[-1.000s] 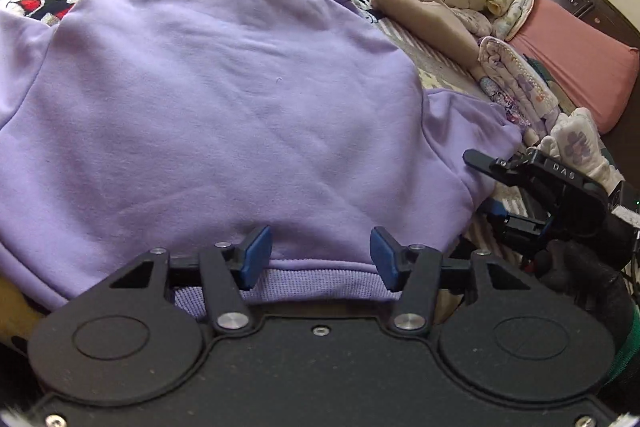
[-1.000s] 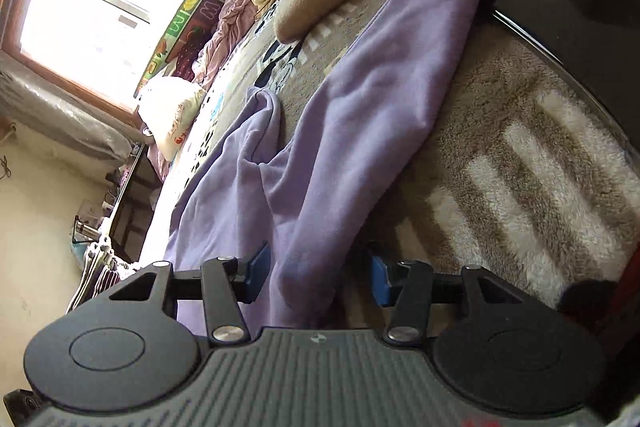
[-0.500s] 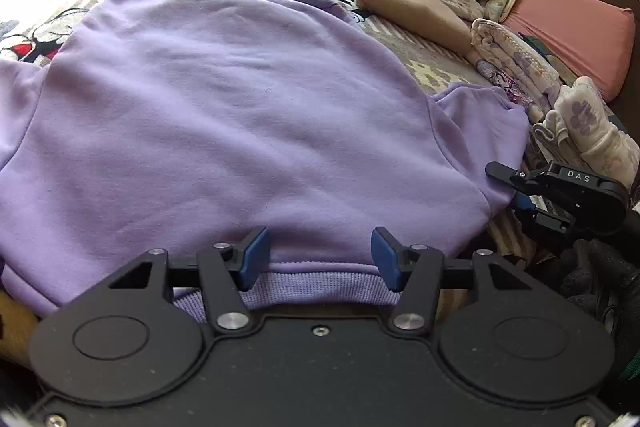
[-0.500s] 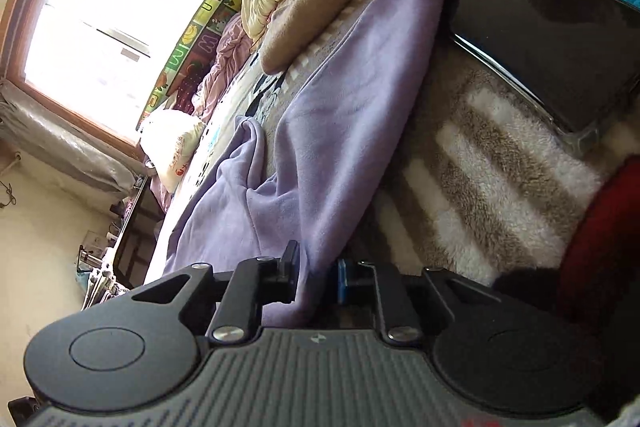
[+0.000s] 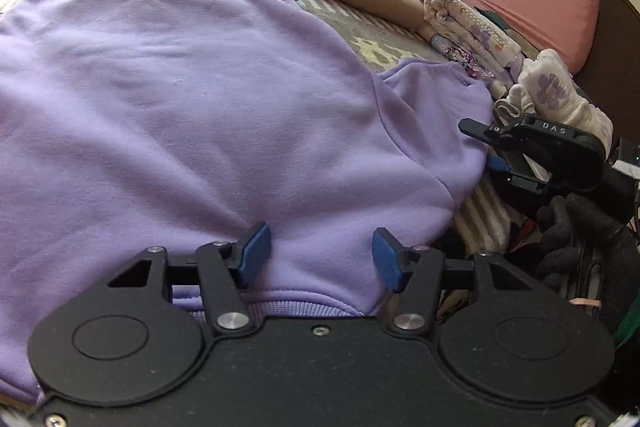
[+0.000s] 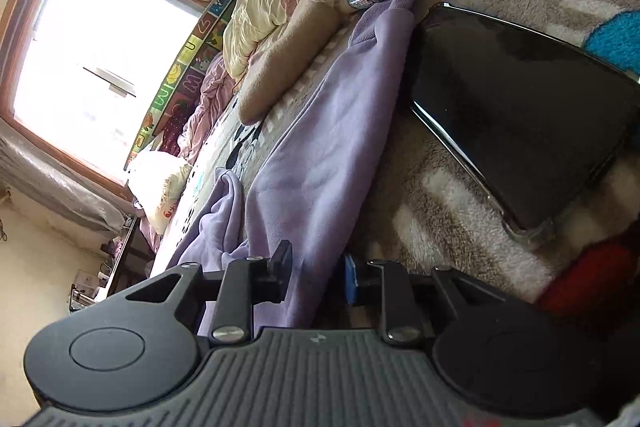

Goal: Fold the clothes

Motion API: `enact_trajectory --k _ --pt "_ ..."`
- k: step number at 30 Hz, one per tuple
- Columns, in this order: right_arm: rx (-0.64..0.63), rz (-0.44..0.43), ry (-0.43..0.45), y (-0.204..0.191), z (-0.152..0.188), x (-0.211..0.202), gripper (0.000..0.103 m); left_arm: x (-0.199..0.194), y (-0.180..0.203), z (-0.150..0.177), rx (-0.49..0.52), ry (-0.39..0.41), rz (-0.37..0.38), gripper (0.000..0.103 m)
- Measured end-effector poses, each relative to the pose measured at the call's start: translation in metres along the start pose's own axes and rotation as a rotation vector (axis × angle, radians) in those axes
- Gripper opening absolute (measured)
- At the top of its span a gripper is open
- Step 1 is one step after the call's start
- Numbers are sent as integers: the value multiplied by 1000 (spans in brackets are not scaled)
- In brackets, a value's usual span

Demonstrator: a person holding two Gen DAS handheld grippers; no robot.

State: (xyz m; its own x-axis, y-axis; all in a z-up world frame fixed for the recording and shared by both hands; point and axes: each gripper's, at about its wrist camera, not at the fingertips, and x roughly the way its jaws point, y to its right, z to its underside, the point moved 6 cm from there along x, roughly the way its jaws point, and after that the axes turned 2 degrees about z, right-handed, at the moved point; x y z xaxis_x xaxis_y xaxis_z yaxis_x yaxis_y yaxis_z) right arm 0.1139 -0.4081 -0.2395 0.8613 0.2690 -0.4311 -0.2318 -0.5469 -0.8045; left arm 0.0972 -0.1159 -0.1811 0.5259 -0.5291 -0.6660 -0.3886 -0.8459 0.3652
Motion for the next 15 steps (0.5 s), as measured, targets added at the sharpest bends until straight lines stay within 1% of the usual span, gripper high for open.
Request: enact_trajectory --k 1,4,7,12,13,14,15 --pt "12 4 16 2 -7 4 28 -1 3 0 9 -2 -1 63" --pt "40 7 46 6 -31 22 28 -3 5 2 26 -1 5 63" --pt "29 13 74 3 -51 40 26 -6 1 2 -5 2 26 63" --pt "28 40 128 7 -73 60 15 -8 -5 3 -62 8 60 63" --pt "28 49 138 9 -76 61 11 -9 -6 3 -69 8 64 63" --pt "16 67 146 10 -77 63 3 -9 -7 3 -76 9 69 63" --pt "-5 88 150 10 -78 65 2 -10 -8 3 -83 8 72 63"
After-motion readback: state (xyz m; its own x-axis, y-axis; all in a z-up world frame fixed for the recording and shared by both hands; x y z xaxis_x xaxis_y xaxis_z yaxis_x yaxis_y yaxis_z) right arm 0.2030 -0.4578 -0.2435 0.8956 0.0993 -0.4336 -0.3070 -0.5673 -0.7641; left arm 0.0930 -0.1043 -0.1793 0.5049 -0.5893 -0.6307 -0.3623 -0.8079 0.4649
